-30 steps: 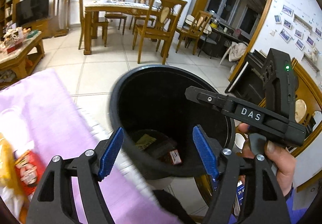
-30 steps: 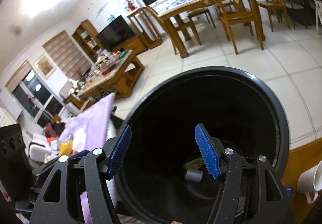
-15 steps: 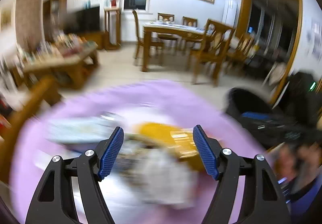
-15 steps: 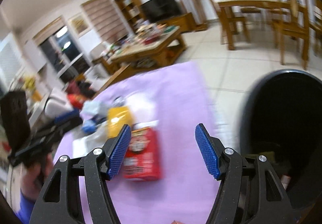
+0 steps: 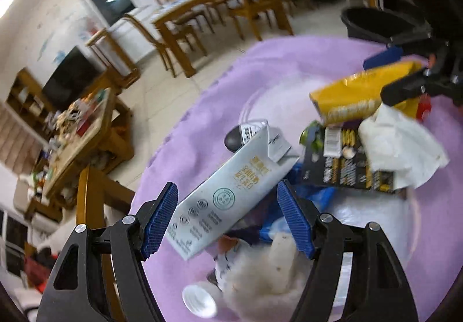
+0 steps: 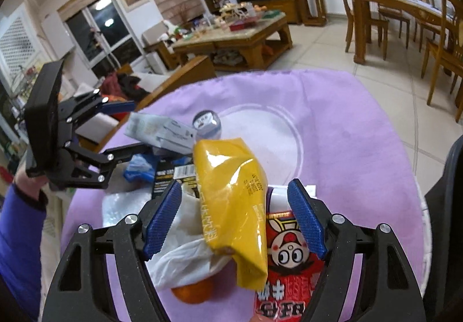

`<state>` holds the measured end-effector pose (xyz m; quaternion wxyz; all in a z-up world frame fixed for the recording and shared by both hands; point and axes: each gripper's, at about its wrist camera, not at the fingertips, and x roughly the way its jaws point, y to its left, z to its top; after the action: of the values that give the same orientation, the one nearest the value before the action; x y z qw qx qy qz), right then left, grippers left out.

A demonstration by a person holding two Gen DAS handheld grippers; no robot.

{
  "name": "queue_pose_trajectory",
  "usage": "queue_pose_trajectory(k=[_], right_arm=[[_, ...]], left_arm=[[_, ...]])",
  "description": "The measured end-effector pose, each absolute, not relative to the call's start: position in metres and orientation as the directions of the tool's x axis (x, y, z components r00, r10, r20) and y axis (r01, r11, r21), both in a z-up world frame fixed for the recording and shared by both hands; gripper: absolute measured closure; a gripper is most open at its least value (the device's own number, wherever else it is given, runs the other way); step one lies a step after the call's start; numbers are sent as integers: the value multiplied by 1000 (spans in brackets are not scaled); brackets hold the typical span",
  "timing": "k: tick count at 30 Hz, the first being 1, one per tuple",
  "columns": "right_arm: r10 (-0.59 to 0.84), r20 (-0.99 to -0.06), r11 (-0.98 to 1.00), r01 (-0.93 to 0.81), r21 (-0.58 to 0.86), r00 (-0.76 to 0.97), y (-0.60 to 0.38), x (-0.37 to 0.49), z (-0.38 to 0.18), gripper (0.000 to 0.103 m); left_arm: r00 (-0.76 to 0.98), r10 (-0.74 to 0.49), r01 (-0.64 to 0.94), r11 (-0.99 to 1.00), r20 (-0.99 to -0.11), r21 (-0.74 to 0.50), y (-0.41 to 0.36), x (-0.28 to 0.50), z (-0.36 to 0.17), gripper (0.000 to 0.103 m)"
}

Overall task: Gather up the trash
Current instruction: 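Grasp the white milk carton with the left tool while the right tool grasps the yellow snack bag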

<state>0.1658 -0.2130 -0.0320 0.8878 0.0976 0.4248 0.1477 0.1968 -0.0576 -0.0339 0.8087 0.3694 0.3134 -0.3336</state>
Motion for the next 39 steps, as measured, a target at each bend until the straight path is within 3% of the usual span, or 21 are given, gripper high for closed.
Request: queue_pose_trajectory(k=[4, 6, 8, 11, 18, 27, 29, 30, 32, 39], right_arm=[[344, -724, 938, -193, 286, 598, -210, 169, -44, 28], [344, -720, 938, -195, 286, 603, -211, 171, -46, 35], [328, -721, 944, -190, 269, 610, -212, 172, -48, 50], [331, -720, 943, -197, 266, 610, -212, 173, -50, 54], [364, -698, 930, -204, 305, 616, -220, 165, -45, 59], [403, -654, 912, -223, 344, 640, -228, 146, -24, 59], [405, -651, 911, -225, 344, 642, -231, 139, -20, 59], [404, -651, 912, -225, 343, 643, -232, 136, -19, 59], [400, -650, 913, -223, 341, 646, -236, 129, -16, 59], [412, -630, 907, -225, 357, 658, -240, 111, -6, 59]], left_arm=[[579, -311, 784, 469, -754, 408, -63, 206, -44, 31], [566, -329, 792, 473, -756, 387, -65, 210, -43, 31], [552, -346, 797, 486, -758, 359, -66, 212, -43, 31], [553, -351, 790, 509, -756, 342, -68, 211, -43, 33], [528, -351, 775, 571, -774, 269, -67, 214, -34, 36], [559, -227, 786, 452, -797, 423, -91, 212, -50, 30], [524, -224, 796, 472, -822, 379, -94, 220, -49, 31], [502, -232, 795, 503, -833, 339, -92, 224, -46, 33], [468, -273, 793, 549, -840, 264, -88, 229, -37, 55], [516, -304, 717, 665, -800, 210, -75, 209, -25, 63]])
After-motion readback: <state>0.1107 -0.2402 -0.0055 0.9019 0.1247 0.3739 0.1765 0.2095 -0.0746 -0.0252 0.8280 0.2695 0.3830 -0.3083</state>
